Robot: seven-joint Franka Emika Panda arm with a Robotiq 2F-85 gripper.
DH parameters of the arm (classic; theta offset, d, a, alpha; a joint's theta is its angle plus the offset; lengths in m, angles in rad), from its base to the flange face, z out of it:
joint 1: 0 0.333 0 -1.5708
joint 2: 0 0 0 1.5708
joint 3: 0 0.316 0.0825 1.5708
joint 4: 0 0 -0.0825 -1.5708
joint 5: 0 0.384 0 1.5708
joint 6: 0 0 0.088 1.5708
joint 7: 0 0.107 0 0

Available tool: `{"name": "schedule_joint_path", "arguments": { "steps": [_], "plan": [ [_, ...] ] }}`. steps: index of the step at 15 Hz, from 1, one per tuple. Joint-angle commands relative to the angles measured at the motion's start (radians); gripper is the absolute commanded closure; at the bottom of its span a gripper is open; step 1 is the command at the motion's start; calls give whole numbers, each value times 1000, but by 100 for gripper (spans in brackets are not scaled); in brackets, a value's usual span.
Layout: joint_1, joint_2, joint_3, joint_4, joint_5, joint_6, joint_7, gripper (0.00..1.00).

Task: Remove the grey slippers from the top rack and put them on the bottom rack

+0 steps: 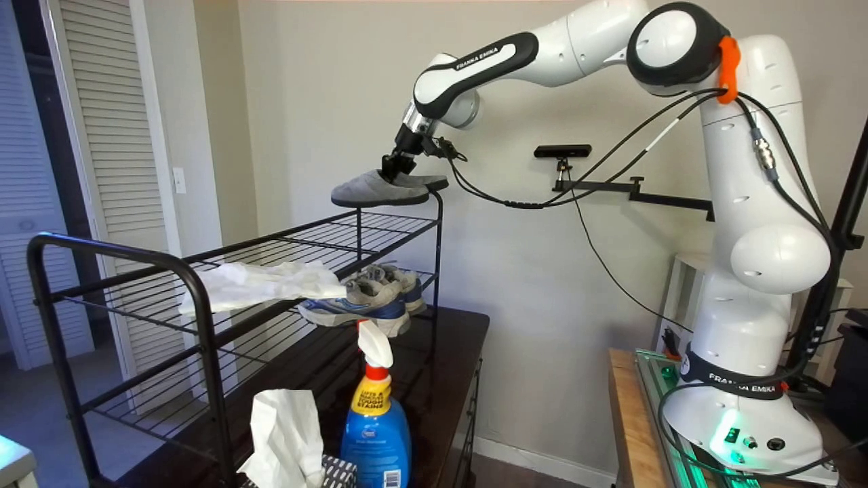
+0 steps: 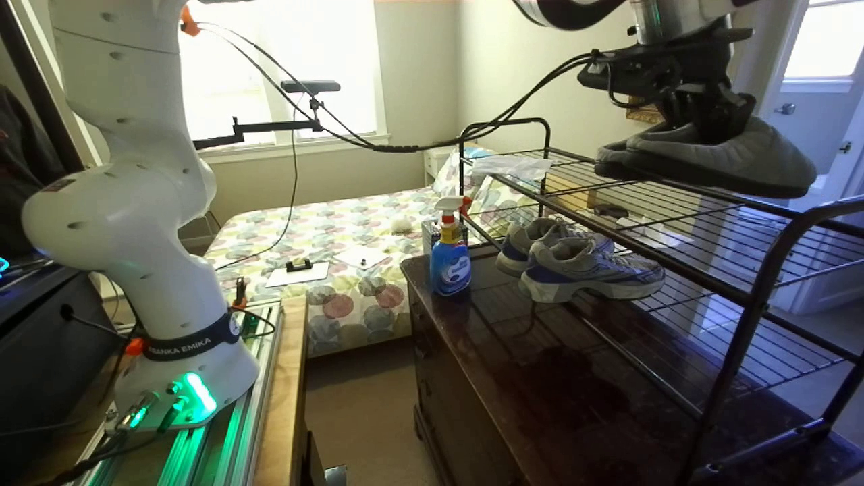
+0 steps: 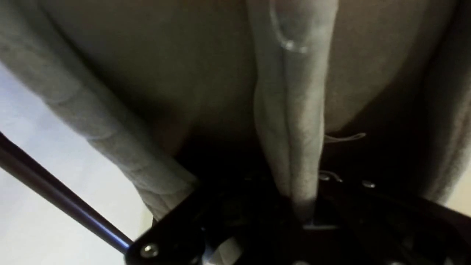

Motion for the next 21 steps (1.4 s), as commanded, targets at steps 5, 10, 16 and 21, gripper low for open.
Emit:
{"name": "schedule_joint_path", "arguments": {
  "steps": [5,10,16,21],
  "plan": [
    [9,-258,-84,-206,-56,-262,22,97],
    [20,-396,-114,-387,-88,-315,66,97],
    [16,-497,-115,-573,-129,-316,158,97],
    [12,-516,-117,-680,-146,-180,202,97]
  ]
}}
